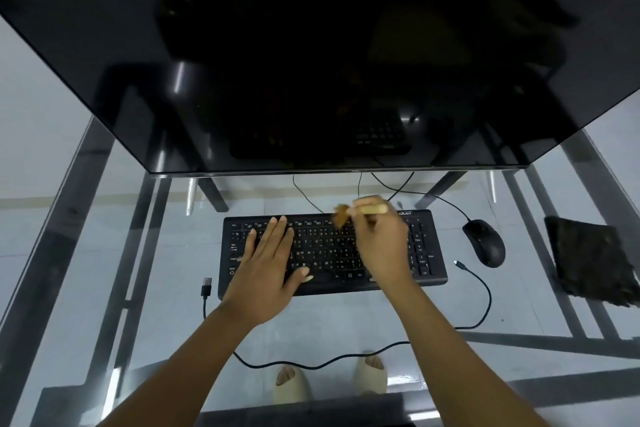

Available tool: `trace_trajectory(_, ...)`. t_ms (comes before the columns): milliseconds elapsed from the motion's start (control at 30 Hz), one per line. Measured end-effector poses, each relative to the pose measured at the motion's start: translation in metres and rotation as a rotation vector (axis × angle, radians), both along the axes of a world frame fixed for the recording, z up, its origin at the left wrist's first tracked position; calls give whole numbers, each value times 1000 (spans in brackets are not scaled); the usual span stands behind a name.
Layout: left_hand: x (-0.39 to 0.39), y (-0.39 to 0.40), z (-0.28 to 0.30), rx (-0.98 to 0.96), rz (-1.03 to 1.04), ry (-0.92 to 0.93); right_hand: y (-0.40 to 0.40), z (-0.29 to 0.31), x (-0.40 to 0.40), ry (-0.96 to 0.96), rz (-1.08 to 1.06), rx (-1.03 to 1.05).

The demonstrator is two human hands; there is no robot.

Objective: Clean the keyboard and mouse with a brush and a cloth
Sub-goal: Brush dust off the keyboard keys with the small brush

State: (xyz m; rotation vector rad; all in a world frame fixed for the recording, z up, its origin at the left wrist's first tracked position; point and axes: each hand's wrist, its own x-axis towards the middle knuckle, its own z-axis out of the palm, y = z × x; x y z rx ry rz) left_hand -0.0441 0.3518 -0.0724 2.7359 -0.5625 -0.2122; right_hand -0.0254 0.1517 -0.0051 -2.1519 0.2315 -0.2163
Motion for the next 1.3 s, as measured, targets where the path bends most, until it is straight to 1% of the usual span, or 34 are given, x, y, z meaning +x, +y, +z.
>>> trace_trajectory(33,0,-2,0,-9,14,-7,-4,0,2,7,-19,55)
trace_trajectory(100,-2,-6,-1,-31,33,-12,-4,-2,0,204,130,131)
trace_trajectory(133,-4,-7,-1,-32,40,-14,-3,-4,-3,257,179,97)
trace_trajectory(167,-5,-9,0,-23,48,-19,-4,-7,-3,223,150,51)
trace_trajectory(233,-9,-15,2,7,71,-46,-12,-7,-2,54,-36,-7)
trace_trajectory(267,-12,-18,3,15,86,-61,-15,-5,-2,48,-65,27)
trace_trajectory(300,-15,-19,3,19,100,-66,-16,-4,-3,114,-19,90)
trace_trajectory(333,-18,-20,1,27,112,-61,-15,-3,-6,227,102,129)
trace_trajectory(367,-22,-20,-1,36,122,-53,-14,-3,-9,295,197,91)
trace_trajectory(400,-26,-20,-3,44,126,-43,-14,-4,-11,285,209,60)
trace_trajectory(467,-32,-20,-6,58,122,-26,-19,-2,-11,150,26,71)
trace_trajectory(500,-33,-20,-7,62,122,-24,-23,-1,-9,123,-29,112)
trace_trajectory(533,-32,-21,-7,63,122,-22,-23,3,-6,168,-14,148)
trace_trajectory(567,-30,-21,-6,62,119,-19,-21,7,-5,287,109,151)
trace_trajectory(600,-28,-22,-5,67,111,-15,-19,9,-5,401,275,85)
trace_trajectory(633,-26,-22,-4,77,101,-12,-17,9,-6,416,369,0)
trace_trajectory(667,-24,-23,-3,84,89,-9,-16,10,-5,353,352,-88)
trace_trajectory(700,-22,-25,-2,84,78,-6,-18,10,-2,221,239,-141)
trace_trajectory(733,-19,-27,0,75,68,-6,-23,9,0,110,119,-141)
trace_trajectory(767,-18,-29,1,62,59,-6,-28,8,2,79,73,-94)
trace_trajectory(800,-16,-32,3,51,49,-4,-31,9,3,136,104,-36)
trace_trajectory(833,-15,-34,3,49,42,-1,-32,9,2,275,226,18)
trace_trajectory(867,-14,-37,4,52,35,-2,-33,10,-1,383,334,-23)
trace_trajectory(900,-13,-40,5,56,30,-2,-35,8,0,390,343,-67)
trace_trajectory(967,-10,-47,7,61,22,-5,-42,9,6,169,98,-122)
trace_trajectory(1000,-8,-51,7,64,18,-8,-47,11,8,88,1,-76)
trace_trajectory(1033,-7,-54,7,65,13,-8,-49,12,11,100,-12,-14)
trace_trajectory(1100,-4,-58,7,65,0,1,-48,13,11,409,198,80)
trace_trajectory(1133,-4,-59,6,66,-4,1,-46,11,7,503,279,26)
trace_trajectory(1167,-4,-61,6,65,-8,-1,-48,7,7,484,261,-26)
trace_trajectory(1200,-4,-62,6,63,-11,-2,-51,5,7,367,151,-107)
trace_trajectory(1233,-3,-64,6,59,-12,-2,-54,5,7,214,17,-122)
trace_trajectory(1267,-3,-65,6,57,-12,2,-58,4,7,127,-49,-92)
trace_trajectory(1300,-2,-65,6,57,-16,6,-61,4,9,117,-49,-24)
